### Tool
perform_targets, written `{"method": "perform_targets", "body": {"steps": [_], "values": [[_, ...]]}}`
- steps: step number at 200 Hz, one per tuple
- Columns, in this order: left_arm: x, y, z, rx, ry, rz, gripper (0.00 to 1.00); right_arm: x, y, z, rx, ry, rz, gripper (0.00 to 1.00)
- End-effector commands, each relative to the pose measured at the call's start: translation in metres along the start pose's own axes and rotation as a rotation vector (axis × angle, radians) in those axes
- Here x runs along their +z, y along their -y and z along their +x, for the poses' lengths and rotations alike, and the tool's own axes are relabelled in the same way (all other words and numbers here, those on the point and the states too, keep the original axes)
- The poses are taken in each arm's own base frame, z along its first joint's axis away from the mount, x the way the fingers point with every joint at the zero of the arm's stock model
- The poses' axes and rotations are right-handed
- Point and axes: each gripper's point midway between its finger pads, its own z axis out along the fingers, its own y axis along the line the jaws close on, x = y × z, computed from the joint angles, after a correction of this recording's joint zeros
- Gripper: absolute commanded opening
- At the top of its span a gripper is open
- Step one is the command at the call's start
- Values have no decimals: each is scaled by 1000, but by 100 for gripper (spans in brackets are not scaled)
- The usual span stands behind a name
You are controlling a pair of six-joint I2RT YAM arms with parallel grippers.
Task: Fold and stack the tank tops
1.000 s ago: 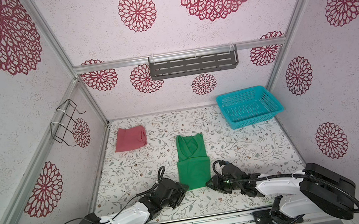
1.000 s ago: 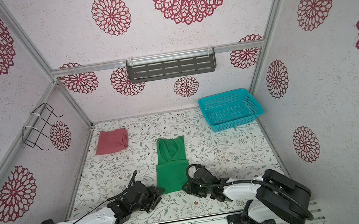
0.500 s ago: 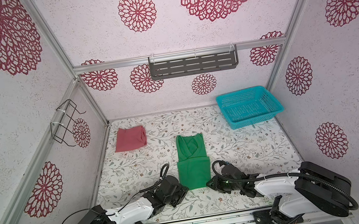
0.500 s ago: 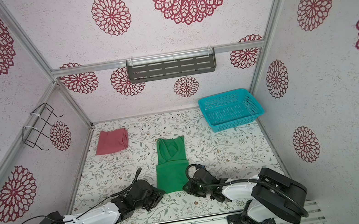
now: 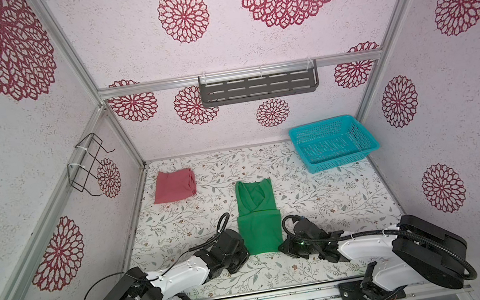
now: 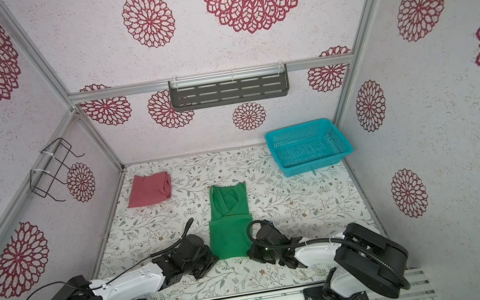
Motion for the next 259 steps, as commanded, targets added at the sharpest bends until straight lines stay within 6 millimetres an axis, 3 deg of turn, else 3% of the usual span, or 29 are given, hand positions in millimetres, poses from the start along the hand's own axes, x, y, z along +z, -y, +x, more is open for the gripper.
{"method": "perform_targets", "body": {"steps": [1, 96, 169, 205, 259], "values": [[-6, -43, -4, 11, 25, -170, 0, -6, 13, 2, -66, -13, 106, 0], [-49, 3, -14, 102, 106, -123, 0, -49, -11, -1, -268, -58, 175, 0], [-93, 46, -19, 164, 163, -14, 0, -79, -54, 1, -336, -134, 112, 0], [-102, 69, -38, 246, 186, -31, 0, -85, -73, -23, -356, -117, 89, 0], [-108, 109, -86, 315, 241, 2, 0, -81, -91, -77, -395, -86, 70, 0]]}}
